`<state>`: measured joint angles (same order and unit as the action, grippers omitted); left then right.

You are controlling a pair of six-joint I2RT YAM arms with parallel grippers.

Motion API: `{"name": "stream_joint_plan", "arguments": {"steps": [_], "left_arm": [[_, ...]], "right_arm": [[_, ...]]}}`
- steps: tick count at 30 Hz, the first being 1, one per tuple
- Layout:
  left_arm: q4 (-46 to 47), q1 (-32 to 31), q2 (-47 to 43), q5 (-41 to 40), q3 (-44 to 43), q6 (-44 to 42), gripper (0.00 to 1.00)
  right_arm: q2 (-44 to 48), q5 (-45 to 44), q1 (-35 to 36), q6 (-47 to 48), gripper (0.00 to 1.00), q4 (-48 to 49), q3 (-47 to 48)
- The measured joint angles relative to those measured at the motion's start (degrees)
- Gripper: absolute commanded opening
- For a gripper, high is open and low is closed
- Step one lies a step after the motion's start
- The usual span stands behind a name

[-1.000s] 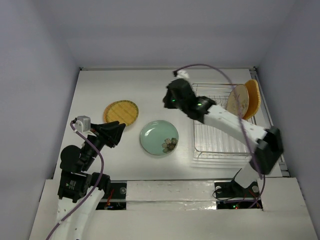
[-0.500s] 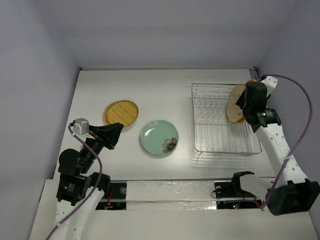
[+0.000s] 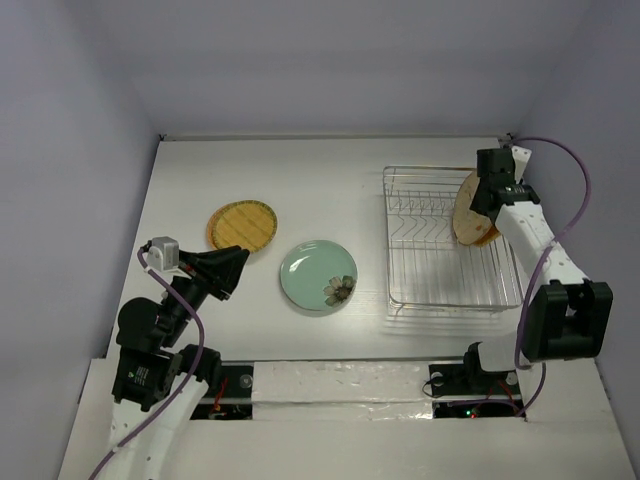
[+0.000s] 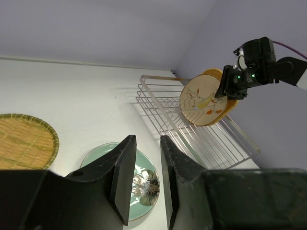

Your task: Unload the plates from the dish rack

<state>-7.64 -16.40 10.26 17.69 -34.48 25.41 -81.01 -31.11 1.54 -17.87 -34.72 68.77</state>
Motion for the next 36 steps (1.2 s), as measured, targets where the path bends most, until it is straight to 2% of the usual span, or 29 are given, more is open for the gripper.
{"name": "stream_joint_plan", "arguments": {"steps": [1, 5, 11, 15, 20, 26, 30, 36], "left_arm": [[0.0, 0.0, 0.0, 0.0, 0.0, 0.0, 0.24], [0.0, 0.0, 0.0, 0.0, 0.0, 0.0, 0.25], [0.0, 0.0, 0.0, 0.0, 0.0, 0.0, 0.26], [0.0, 0.0, 0.0, 0.0, 0.0, 0.0, 0.27], [0.0, 0.0, 0.0, -0.2, 0.0, 0.0, 0.28], [0.0, 0.0, 0.0, -0.2, 0.0, 0.0, 0.28], [0.0, 0.0, 0.0, -0.4, 0.0, 0.0, 0.28], [0.0, 0.0, 0.0, -0.8, 0.0, 0.0, 0.28]], "right_arm": [[-1.1, -0.4, 0.0, 0.4, 0.39, -0.1, 0.6], [-2.2, -1.5, -0.2, 1.7, 0.18, -0.5, 1.2], [-0.5, 0.6, -0.2, 7.1, 0.0, -2.8, 1.2], [1.6, 1.4, 0.4, 6.4, 0.0, -7.1, 1.6], [6.0, 0.4, 1.1, 7.5, 0.0, -13.4, 6.7], [10.3, 0.2, 3.1, 7.6, 0.0, -14.0, 13.6], [12.0, 2.5, 7.9, 6.8, 0.0, -13.6, 15.3], [14.4, 12.4, 20.2, 2.4, 0.0, -9.5, 13.0]]}}
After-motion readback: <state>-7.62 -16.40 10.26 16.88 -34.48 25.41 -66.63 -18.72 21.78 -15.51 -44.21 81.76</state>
